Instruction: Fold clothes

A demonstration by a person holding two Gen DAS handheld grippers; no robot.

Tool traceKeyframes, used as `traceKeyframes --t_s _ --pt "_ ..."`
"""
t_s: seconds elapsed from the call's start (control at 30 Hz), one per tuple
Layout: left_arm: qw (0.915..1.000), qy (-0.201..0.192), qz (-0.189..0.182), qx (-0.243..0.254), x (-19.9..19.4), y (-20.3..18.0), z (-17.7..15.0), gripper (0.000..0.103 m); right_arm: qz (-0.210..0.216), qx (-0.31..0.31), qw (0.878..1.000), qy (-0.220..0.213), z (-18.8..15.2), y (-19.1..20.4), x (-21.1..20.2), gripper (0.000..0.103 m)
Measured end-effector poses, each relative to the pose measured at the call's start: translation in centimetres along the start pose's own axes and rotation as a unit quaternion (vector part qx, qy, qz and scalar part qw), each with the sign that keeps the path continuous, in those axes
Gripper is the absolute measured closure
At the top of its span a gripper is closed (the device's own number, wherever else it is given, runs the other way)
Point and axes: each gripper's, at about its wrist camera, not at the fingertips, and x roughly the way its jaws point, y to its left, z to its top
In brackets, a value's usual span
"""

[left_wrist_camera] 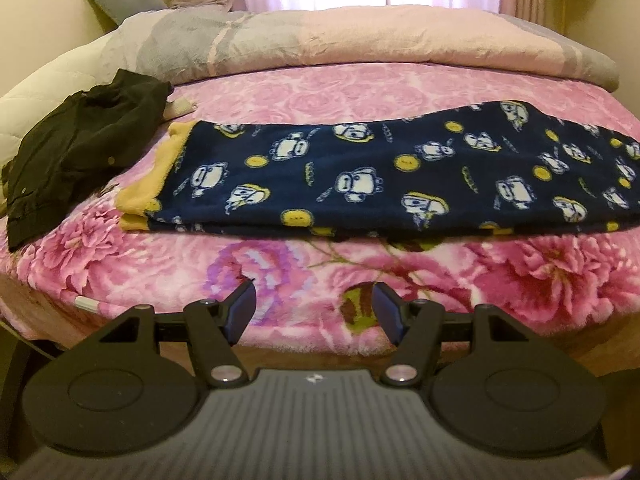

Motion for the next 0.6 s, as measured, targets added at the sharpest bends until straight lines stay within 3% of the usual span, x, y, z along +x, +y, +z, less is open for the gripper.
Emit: traceKeyframes --t_s 0.33,0.6 --pt "0.9983 0.022 0.04 -0.038 -0.1 2.6 0.1 0.042 0.059 -0.058 0.996 0.027 0.2 4.9 1.6 0.028" --pt "0.9983 0.036 0.033 -0.032 0.9 2.4 0.9 0.042 0.074 -0.098 0.992 0.038 -0.1 7.5 2.0 0.028"
